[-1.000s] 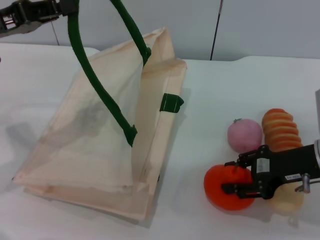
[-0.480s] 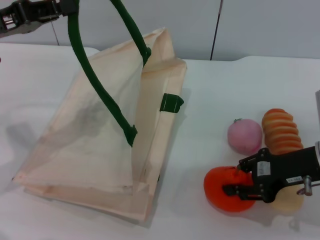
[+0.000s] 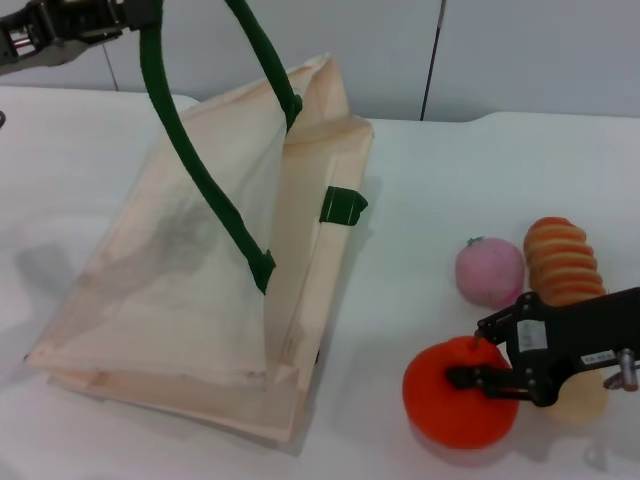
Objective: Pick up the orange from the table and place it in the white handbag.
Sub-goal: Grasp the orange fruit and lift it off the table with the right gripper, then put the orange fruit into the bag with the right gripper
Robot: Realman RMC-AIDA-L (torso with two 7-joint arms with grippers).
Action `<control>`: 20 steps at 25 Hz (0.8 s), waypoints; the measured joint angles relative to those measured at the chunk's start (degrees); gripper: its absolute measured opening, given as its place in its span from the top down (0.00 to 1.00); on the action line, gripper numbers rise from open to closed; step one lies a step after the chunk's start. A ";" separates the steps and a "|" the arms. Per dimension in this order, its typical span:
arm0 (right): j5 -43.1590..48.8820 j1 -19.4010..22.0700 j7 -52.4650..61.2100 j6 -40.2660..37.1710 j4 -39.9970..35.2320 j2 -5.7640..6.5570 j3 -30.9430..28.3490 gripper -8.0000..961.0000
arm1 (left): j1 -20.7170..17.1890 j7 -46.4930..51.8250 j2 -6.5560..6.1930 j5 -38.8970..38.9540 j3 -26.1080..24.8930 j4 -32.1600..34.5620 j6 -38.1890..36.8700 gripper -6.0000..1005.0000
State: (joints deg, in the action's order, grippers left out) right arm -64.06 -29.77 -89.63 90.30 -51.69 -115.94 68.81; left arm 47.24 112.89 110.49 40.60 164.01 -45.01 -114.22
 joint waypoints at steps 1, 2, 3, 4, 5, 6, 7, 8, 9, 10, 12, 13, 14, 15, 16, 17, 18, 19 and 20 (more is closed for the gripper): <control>-0.34 0.07 -0.21 0.61 -0.37 -0.03 -0.27 0.68 | 0.07 0.11 -0.02 0.00 0.01 0.00 -0.05 0.89; -0.79 0.09 -0.49 1.07 -0.55 -0.06 -0.50 0.68 | 0.17 0.27 -0.04 0.00 0.04 0.00 -0.14 0.89; -1.19 0.08 -0.77 1.27 -0.56 -0.04 -0.63 0.68 | 0.28 0.45 -0.09 0.00 0.06 0.00 -0.22 0.89; -1.68 0.03 -1.06 1.47 -0.58 -0.02 -0.87 0.69 | 0.35 0.57 -0.15 0.15 0.08 0.00 -0.29 0.89; -2.27 -0.10 -1.32 1.56 -0.64 0.04 -1.25 0.69 | 0.37 0.73 -0.19 0.32 0.09 0.01 -0.34 0.89; -2.72 -0.29 -1.54 1.63 -0.69 0.06 -1.62 0.70 | 0.38 0.94 -0.24 0.54 0.09 0.06 -0.37 0.88; -3.17 -0.54 -1.76 1.68 -0.77 0.08 -2.02 0.70 | 0.39 1.00 -0.24 0.61 0.09 0.07 -0.39 0.88; -3.89 -1.26 -2.07 1.52 -0.96 0.09 -2.45 0.71 | 0.41 1.19 -0.25 0.73 0.09 0.08 -0.45 0.88; -3.89 -1.26 -2.07 1.52 -0.96 0.09 -2.45 0.71 | 0.44 1.30 -0.26 0.74 0.09 0.09 -0.49 0.88; -4.22 -1.85 -2.26 1.34 -1.05 0.04 -2.60 0.71 | 0.48 1.42 -0.26 0.75 0.09 0.10 -0.59 0.88; -5.01 -3.23 -2.63 0.72 -1.04 -0.09 -2.84 0.73 | 0.58 1.75 -0.29 0.86 0.08 0.14 -0.92 0.88; -5.74 -4.08 -2.79 0.22 -0.93 -0.12 -2.96 0.74 | 0.69 1.85 -0.31 0.96 0.08 0.16 -1.22 0.88; -6.64 -4.89 -2.87 -0.57 -0.66 -0.12 -2.94 0.74 | 0.80 1.88 -0.33 1.08 0.08 0.18 -1.46 0.88; -7.44 -5.75 -2.91 -1.41 -0.37 -0.11 -2.82 0.75 | 0.96 1.92 -0.34 1.22 0.08 0.19 -1.77 0.88; -7.86 -6.50 -2.92 -2.26 -0.08 -0.10 -2.65 0.76 | 1.11 1.95 -0.35 1.37 0.08 0.19 -2.02 0.88; -8.23 -7.36 -2.94 -3.12 0.38 -0.11 -2.43 0.77 | 1.34 2.01 -0.35 1.49 0.08 0.19 -2.23 0.88; -8.51 -8.21 -2.98 -3.93 0.92 -0.15 -2.25 0.78 | 1.90 2.34 -0.36 1.63 0.08 0.23 -2.37 0.89; -8.77 -9.18 -3.14 -4.66 1.98 -0.22 -2.19 0.79 | 1.90 2.34 -0.36 1.63 0.08 0.23 -2.37 0.89; -9.09 -9.90 -3.42 -5.10 2.83 -0.23 -2.18 0.79 | 2.12 2.47 -0.36 1.74 0.08 0.29 -2.38 0.89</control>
State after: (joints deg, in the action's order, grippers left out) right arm -73.16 -39.67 -93.05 85.19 -48.86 -116.17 66.63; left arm 49.37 115.36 110.13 42.34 164.09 -44.72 -116.60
